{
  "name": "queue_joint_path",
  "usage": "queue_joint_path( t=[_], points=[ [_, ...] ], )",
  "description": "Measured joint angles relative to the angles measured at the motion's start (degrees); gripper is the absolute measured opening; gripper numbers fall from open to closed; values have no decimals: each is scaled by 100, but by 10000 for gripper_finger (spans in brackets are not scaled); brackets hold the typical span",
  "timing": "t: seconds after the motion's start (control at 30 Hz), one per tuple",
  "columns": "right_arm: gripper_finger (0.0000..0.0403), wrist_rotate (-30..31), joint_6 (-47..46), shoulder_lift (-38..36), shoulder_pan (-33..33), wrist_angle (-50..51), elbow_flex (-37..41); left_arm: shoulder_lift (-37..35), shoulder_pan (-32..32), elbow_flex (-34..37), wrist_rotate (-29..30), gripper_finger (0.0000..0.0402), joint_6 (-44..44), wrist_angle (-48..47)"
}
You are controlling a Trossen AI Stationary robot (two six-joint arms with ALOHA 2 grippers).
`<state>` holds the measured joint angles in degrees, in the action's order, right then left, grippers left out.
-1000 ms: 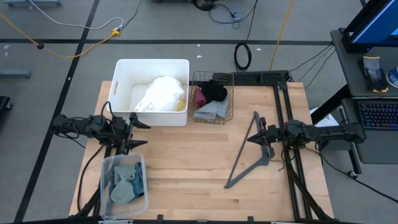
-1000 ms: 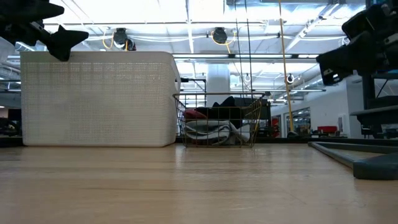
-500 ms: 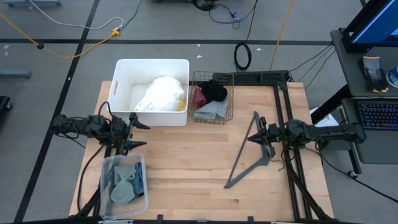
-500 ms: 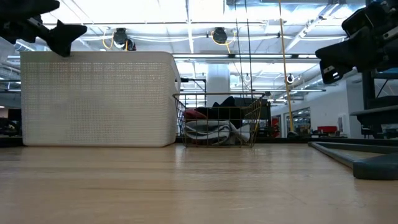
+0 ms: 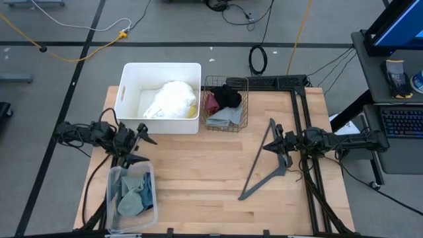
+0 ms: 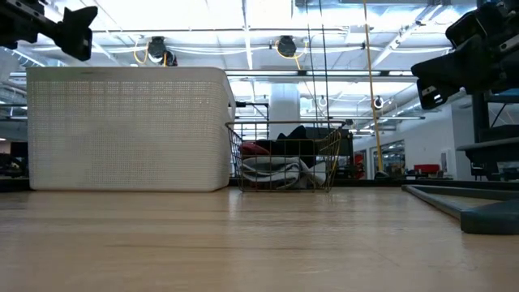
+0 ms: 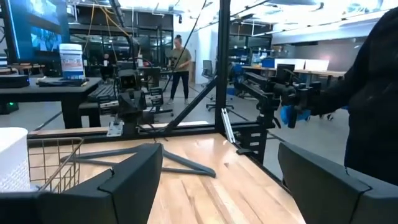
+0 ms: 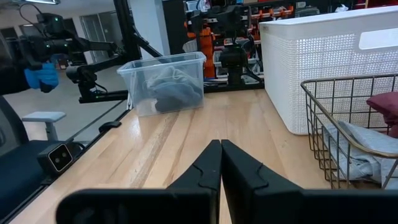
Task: Pick & Place Cloths
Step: Return to Home Position
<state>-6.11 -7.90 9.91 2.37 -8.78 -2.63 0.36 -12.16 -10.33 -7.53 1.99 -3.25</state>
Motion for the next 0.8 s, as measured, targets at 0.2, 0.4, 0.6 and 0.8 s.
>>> queue_joint_path(
  t=[0.2,0.4,0.6,0.8],
  points=[
    [4,0,0,0,0,0,2,0,0,0,242,324,537,93],
    [4,0,1,0,0,0,2,332,2,0,978,324,592,442],
    [4,1,0,2,0,0,2,871,2,0,1058,324,567,653],
    [4,0,0,2,0,0,2,1024,2,0,1061,324,811,700]
  ],
)
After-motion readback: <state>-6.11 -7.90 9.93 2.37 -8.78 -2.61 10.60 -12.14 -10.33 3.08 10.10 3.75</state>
